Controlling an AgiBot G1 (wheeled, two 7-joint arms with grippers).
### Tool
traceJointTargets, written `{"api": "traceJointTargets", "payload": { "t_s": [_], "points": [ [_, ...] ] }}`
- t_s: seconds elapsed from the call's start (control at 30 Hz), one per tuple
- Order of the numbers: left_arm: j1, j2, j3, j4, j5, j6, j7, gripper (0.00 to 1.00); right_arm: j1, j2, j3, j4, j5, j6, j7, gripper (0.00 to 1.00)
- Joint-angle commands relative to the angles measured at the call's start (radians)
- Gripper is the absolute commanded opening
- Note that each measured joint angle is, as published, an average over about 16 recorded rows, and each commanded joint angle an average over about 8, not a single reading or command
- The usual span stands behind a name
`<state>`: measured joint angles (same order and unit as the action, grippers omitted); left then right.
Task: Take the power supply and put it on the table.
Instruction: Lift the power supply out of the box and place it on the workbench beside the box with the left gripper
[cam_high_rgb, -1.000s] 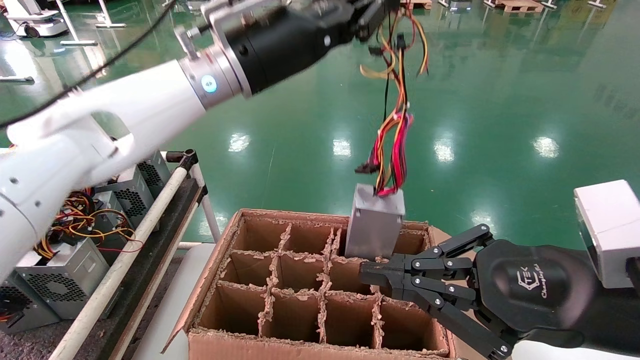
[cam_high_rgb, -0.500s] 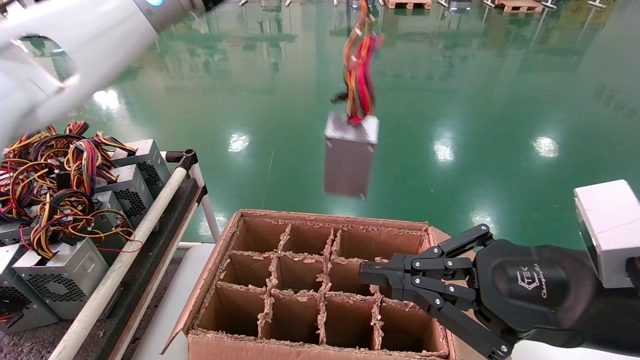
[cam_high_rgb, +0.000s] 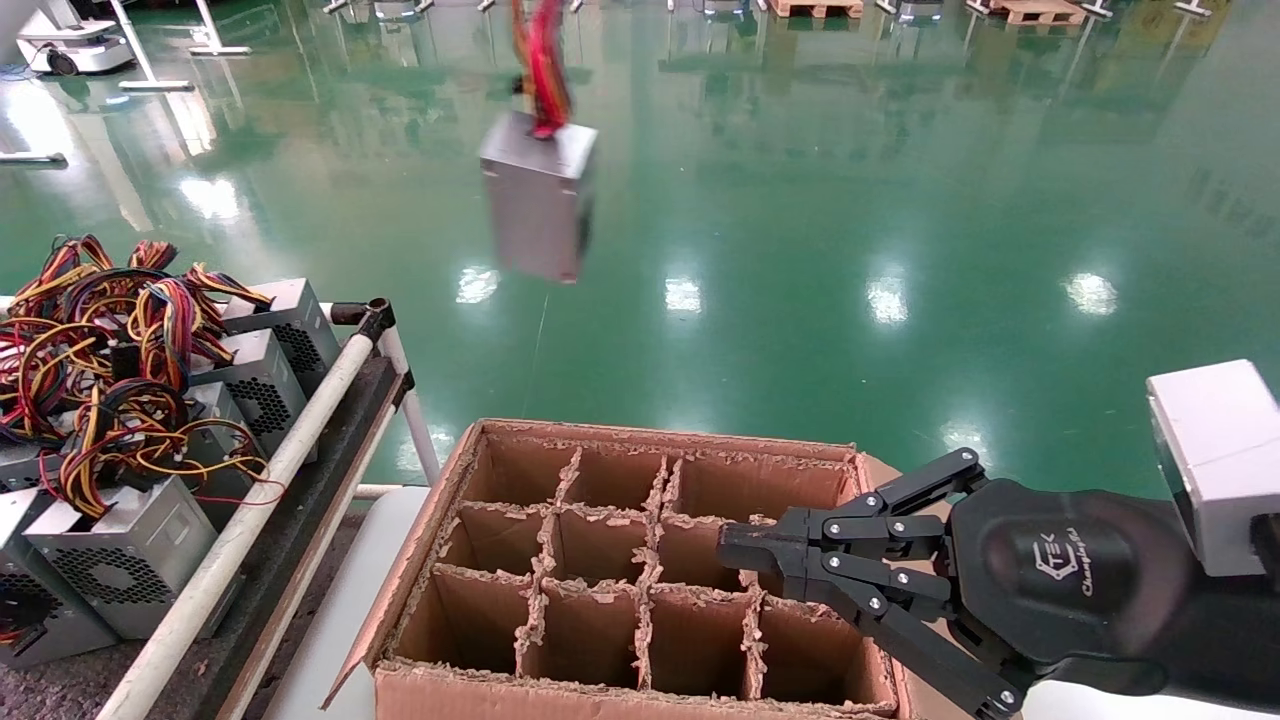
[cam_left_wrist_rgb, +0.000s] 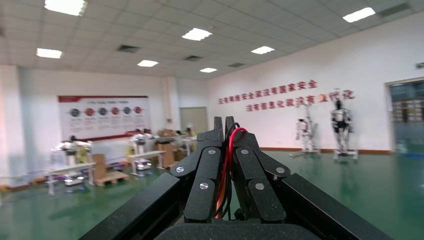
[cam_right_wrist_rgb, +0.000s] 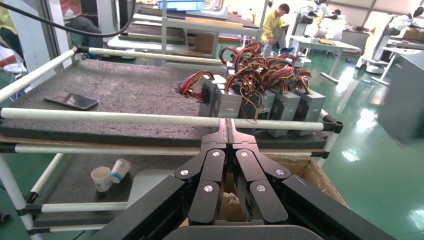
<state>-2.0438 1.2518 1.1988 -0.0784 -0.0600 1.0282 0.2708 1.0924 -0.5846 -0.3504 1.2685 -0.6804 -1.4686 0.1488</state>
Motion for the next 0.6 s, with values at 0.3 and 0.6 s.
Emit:
{"api": "traceJointTargets", "payload": {
  "t_s": [0.3,0.6],
  "points": [
    [-0.062,-0.097,0.016,0.071,0.026,0.017,0.002,0.00,0.000,0.000,0.000,0.000,0.000,0.000,0.000,0.00],
    [-0.121,-0.209,0.037,0.095,0.055,0.043,0.003,0.00,0.000,0.000,0.000,0.000,0.000,0.000,0.000,0.00]
  ]
}}
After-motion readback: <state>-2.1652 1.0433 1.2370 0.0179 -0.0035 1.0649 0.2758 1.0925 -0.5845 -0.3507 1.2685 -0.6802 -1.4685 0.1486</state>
